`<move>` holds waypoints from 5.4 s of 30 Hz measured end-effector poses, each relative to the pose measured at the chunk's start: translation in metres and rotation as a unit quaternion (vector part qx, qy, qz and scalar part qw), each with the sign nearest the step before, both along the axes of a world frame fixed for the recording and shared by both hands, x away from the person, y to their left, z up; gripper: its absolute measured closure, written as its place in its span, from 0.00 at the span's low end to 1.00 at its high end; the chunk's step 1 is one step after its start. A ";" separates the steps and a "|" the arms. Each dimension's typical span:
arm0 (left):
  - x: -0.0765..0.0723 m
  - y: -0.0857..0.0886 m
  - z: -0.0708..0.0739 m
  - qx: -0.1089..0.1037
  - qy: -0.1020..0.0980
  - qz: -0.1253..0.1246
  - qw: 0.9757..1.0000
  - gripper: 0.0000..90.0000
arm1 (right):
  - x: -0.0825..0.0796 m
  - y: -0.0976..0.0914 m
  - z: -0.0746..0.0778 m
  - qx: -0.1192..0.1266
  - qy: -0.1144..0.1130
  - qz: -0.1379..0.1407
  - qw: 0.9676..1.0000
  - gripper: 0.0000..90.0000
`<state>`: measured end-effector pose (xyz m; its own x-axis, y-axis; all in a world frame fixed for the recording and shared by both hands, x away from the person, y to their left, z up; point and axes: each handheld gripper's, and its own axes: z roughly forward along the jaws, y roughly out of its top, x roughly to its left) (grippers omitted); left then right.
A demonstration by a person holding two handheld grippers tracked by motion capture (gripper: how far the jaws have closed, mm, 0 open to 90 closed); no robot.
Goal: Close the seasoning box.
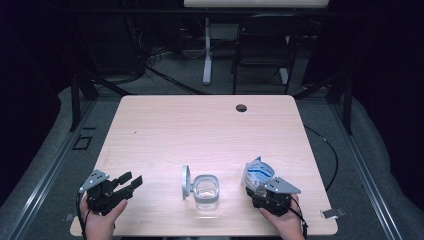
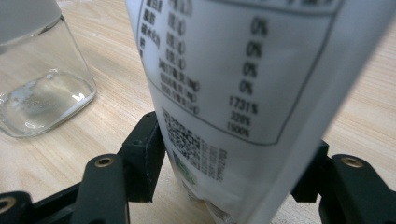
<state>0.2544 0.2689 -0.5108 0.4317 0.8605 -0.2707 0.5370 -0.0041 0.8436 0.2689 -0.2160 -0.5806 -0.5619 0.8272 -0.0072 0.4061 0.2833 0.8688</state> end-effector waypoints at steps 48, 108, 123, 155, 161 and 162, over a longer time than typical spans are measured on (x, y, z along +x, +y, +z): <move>0.000 -0.001 0.000 0.002 -0.002 0.002 1.000 0.56 | 0.002 -0.002 -0.002 0.005 -0.001 0.007 1.000 0.49; -0.007 0.003 -0.003 0.009 0.004 0.005 1.000 0.55 | -0.006 0.009 0.034 -0.038 -0.040 0.012 0.998 0.49; -0.010 0.006 -0.003 0.009 0.004 0.009 1.000 0.55 | -0.008 0.021 0.039 -0.052 -0.052 0.028 0.997 0.49; -0.008 0.004 -0.004 0.016 0.004 0.008 1.000 0.54 | -0.013 0.035 0.043 -0.093 -0.066 0.049 0.992 0.49; -0.008 0.006 -0.004 0.014 0.003 0.011 1.000 0.54 | -0.012 0.038 0.044 -0.104 -0.066 0.056 0.991 0.49; -0.008 0.007 -0.004 0.014 0.006 0.010 1.000 0.54 | -0.012 0.039 0.045 -0.107 -0.065 0.060 0.990 0.49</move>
